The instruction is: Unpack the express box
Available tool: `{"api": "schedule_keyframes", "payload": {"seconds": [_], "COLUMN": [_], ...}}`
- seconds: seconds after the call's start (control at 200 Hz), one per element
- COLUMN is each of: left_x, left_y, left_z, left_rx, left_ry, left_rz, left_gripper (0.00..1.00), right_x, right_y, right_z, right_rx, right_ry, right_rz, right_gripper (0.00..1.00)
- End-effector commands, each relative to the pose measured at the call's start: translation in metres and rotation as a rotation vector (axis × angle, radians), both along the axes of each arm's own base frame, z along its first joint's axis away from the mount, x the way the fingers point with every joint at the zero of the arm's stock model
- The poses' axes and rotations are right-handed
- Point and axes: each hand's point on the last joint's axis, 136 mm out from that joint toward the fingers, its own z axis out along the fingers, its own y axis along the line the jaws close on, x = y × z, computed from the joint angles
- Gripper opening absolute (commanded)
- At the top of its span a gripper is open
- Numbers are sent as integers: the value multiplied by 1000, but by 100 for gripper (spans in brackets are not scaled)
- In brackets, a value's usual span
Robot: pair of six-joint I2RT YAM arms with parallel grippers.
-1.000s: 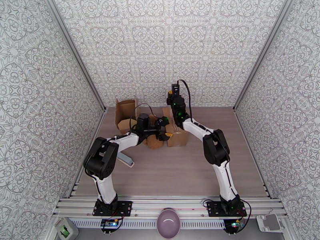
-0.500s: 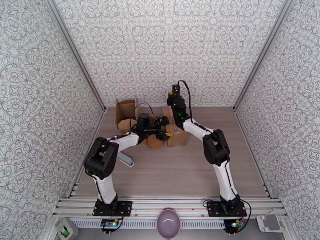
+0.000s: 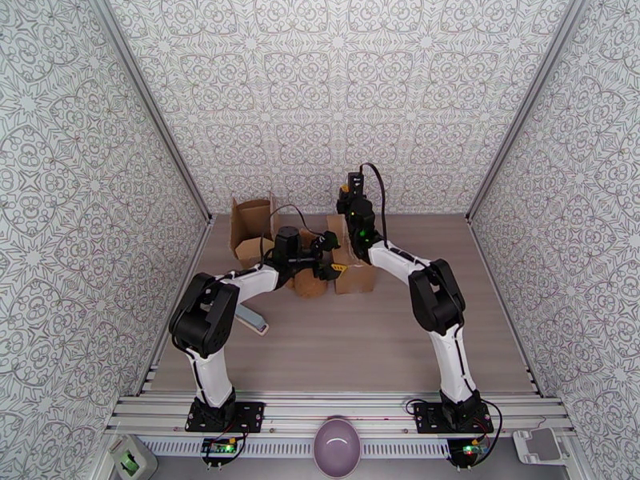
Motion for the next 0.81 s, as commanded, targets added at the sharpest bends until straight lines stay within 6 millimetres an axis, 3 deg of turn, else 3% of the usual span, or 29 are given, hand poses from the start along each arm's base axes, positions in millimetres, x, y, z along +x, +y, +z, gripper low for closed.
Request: {"api": "schedule_keyframes", "payload": {"seconds": [0.0,0.205,0.8], "left_x": [21,25,33], "left_y": [14,13,16], "left_z": [-36,-38,-42], "left_rx": [43,50,59], "left_ry": [163,166,183], "left_rz": [136,161,203], "left_gripper": [78,77,76], "right_x": [-14,-23,-40], "right_y": [7,14,5], "right_z": [-3,-1,-9], "right_rx": [-23,-33,-24], "right_ry": [56,76,114], "right_rz": [4,6,-5], "right_gripper": [0,0,0]}}
